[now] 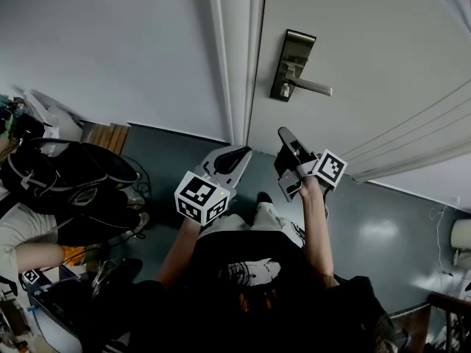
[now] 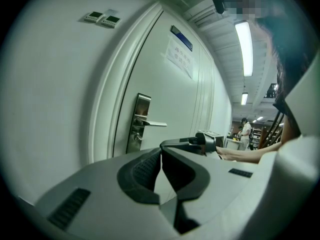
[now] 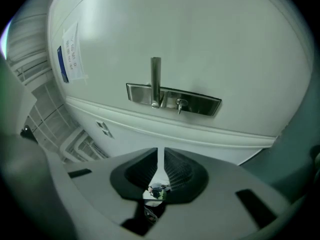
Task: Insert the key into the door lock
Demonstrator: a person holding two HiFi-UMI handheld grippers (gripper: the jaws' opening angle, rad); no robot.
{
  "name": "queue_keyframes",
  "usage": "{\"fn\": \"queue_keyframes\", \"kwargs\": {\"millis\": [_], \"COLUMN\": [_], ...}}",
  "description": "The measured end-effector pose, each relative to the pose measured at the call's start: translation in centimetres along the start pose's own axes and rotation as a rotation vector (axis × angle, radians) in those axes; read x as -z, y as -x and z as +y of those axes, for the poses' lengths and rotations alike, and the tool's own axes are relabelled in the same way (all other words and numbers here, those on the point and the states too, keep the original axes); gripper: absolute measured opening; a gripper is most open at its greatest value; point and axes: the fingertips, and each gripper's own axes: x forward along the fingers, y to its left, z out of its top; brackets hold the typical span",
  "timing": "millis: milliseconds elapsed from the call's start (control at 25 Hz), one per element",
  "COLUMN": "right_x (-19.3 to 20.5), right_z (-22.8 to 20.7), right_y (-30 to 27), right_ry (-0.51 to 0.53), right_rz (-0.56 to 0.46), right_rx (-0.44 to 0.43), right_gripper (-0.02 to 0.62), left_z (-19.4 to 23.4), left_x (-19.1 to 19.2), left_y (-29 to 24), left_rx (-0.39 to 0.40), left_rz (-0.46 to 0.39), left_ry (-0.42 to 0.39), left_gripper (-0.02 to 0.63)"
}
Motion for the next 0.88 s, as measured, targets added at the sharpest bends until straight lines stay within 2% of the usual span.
{"fn": "queue_keyframes", "kwargs": {"millis": [200, 320, 480, 640, 880], "right_x": [3.7, 5.4, 6.8, 7.7, 9.6], "right_z": [2.0, 2.7, 3.7, 3.7, 4.3], "right_y": [3.4, 5.1, 7.1, 8.4, 9.9], "right_ry": [0.013, 0.056, 0.133, 0.160, 0.152], "right_rz": [-0.037, -0.030, -0.013, -0.001, 0.012], "right_rx": [0.009, 0.031, 0.080, 0.121, 0.101], "right_gripper": [0.029, 0.029, 0.029, 0.029, 0.029], "left_z": [-1.7, -2.5, -4.0, -5.3, -6.9], "left_x": [1.4, 2.3, 3.0, 3.4, 4.1], "left_y": [2.3, 3.3, 3.5, 2.9, 2.8], "left_rx": [0.047, 0.062, 0.092, 0.124, 0.146], "left_rz": [0.004, 0.002, -0.004, 0.004, 0.022], "left_ry": [0.018, 0.035, 0.068, 0.077, 0.077], "left_gripper": [0.014, 0.014, 0.014, 0.014, 0.014]}}
